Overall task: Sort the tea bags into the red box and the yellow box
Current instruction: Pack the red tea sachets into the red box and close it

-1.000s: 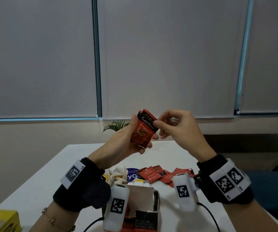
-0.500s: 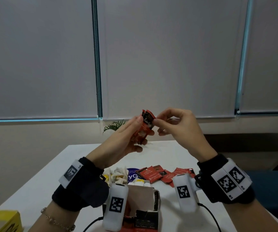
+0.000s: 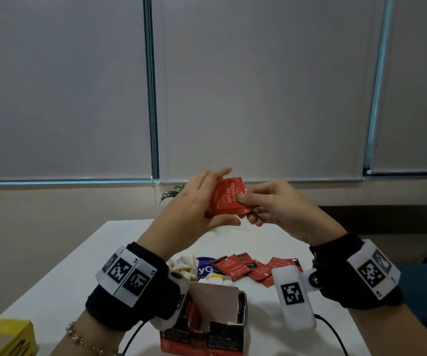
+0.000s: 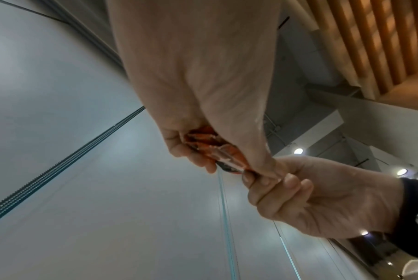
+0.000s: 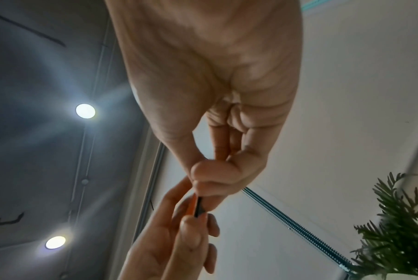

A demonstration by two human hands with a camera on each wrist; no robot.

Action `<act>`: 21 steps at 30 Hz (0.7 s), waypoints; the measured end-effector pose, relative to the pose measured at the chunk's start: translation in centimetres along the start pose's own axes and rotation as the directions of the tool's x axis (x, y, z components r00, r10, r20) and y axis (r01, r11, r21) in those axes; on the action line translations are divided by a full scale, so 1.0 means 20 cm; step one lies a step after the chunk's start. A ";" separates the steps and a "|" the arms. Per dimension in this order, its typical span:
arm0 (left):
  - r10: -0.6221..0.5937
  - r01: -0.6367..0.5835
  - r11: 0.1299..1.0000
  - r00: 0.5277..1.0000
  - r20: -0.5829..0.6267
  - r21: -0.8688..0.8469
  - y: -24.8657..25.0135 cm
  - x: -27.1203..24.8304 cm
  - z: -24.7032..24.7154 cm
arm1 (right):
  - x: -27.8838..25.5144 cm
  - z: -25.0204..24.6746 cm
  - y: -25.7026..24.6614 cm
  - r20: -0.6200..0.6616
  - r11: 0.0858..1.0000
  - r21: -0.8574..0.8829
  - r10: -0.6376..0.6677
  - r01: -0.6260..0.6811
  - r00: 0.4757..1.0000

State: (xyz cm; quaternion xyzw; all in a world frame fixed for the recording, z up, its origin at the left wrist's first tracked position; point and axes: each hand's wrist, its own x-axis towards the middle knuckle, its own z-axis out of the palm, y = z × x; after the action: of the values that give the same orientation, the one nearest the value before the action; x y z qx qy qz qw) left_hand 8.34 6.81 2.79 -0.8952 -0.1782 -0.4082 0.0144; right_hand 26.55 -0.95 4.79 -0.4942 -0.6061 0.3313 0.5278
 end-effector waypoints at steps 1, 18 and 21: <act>-0.009 0.008 0.999 1.000 -0.007 -0.052 0.00 0.00 -0.01 | 0.00 0.00 0.00 0.001 1.000 -0.004 -0.006 0.006 1.000; 0.062 -0.069 0.991 0.996 -0.062 -0.115 -0.01 -0.01 -0.02 | 0.01 0.07 0.01 0.049 0.998 -0.026 -0.062 0.063 0.997; 0.048 -0.049 0.991 0.999 -0.016 -0.121 0.00 -0.03 -0.02 | 0.00 0.08 0.04 0.073 0.999 0.029 -0.020 0.018 0.997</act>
State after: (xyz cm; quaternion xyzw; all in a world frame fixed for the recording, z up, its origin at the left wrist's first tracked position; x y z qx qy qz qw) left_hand 7.66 6.51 2.62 -0.8957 -0.1312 -0.4239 -0.0287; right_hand 25.18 -0.58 3.72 -0.4683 -0.6250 0.3527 0.5153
